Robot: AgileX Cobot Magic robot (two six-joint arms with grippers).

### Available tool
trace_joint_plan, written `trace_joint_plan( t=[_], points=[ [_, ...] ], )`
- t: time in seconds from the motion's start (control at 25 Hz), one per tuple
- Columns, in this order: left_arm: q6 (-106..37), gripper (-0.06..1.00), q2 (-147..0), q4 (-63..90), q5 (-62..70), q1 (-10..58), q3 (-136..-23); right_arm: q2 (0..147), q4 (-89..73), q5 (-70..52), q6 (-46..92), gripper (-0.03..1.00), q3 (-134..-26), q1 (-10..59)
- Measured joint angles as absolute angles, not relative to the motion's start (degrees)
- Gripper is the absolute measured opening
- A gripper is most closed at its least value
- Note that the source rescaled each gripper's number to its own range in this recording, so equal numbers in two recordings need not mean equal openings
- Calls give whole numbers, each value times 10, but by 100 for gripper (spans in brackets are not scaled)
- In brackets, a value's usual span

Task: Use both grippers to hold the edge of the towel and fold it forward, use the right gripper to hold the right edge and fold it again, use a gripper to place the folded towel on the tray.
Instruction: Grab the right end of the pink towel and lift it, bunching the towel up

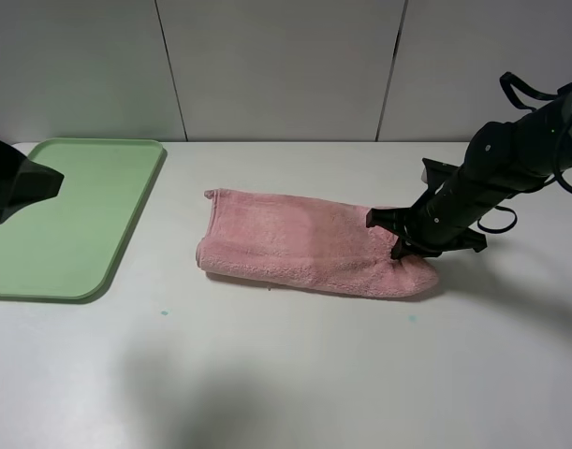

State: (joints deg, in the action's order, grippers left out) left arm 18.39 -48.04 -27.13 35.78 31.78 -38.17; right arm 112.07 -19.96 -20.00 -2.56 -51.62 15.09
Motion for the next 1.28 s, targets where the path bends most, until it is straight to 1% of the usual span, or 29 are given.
trace_joint_plan(
  t=[0.28, 0.44, 0.68, 0.92, 1.16, 1.28],
  points=[
    [184, 100, -480, -271, 358, 318, -382, 1115, -176, -204, -26, 5, -516, 150],
    [184, 100, -480, -271, 358, 318, -382, 1093, -150, -227, -26, 5, -514, 141],
    [184, 100, -480, -271, 358, 318, -382, 1046, -116, -268, -26, 5, -514, 115],
    [184, 100, -480, -271, 358, 318, -382, 1009, -79, -311, -26, 5, -514, 72],
    [184, 100, -480, -271, 358, 318, -382, 1003, -52, -344, -26, 5, -514, 38],
    [184, 100, -480, -271, 358, 318, -382, 1003, -40, -352, -26, 5, -514, 31]
  ],
)
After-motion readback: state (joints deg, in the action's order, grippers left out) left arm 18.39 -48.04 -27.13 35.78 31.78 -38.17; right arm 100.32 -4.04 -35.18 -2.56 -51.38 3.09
